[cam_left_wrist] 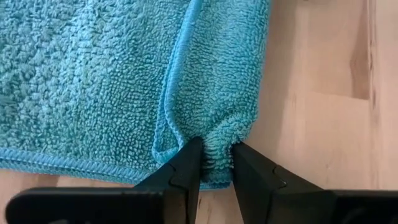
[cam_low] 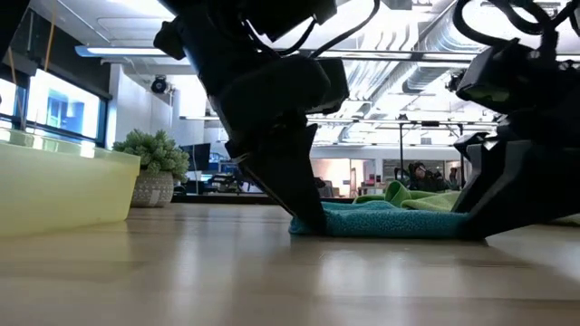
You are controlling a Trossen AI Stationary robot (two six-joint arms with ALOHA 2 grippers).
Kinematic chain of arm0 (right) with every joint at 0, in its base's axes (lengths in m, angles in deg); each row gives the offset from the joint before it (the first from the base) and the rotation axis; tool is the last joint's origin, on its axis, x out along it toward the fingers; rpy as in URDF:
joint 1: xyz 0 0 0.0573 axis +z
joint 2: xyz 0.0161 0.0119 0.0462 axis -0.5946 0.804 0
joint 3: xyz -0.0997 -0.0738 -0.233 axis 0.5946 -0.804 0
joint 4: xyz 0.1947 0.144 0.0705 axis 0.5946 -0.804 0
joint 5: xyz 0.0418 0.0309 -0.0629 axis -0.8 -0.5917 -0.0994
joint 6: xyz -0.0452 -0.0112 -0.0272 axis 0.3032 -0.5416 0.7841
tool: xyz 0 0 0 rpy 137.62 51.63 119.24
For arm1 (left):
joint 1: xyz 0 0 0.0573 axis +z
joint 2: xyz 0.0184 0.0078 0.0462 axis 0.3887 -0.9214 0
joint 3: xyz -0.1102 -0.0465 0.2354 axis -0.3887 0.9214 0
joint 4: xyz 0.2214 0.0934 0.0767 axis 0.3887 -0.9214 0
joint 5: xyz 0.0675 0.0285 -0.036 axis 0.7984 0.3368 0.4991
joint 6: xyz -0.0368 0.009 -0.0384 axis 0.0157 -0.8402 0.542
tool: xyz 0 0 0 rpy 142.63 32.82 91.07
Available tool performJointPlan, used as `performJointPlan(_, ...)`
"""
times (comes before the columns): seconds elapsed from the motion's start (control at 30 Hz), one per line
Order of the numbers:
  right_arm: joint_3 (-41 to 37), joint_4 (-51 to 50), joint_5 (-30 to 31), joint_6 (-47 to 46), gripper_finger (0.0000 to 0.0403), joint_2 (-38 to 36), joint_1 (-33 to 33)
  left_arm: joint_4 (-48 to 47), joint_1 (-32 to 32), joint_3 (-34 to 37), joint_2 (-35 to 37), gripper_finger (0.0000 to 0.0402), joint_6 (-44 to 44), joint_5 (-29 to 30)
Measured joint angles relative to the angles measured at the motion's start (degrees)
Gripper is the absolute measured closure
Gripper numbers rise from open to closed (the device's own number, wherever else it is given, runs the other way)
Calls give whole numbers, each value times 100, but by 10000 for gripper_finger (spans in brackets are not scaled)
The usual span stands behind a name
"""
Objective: Roll microfiber towels into tight, uniform cylinder then place into a basket
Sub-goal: Roll the blue towel
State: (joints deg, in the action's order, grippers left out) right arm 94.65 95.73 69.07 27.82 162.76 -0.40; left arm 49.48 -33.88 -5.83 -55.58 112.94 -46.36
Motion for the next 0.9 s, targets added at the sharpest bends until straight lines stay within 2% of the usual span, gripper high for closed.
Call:
performJointPlan(0.17,-22,9,-45,-192,385,-15,-16,15,-11,8,72,347,103,-362)
performJointPlan(0.23,-28,146,-143,-197,396,-31,-20,-1,-9,15,91,357,83,-540)
performJointPlan(0.4,-32,370,-844,-477,392,-207,-205,-9,-11,15,122,376,133,-880)
performJointPlan(0.7,-39,644,-2314,-1604,399,-364,-1078,-69,-11,15,133,387,522,-1082)
performJointPlan(0.9,-41,849,-3025,-1620,399,-366,-1451,-92,35,15,137,387,740,-1387)
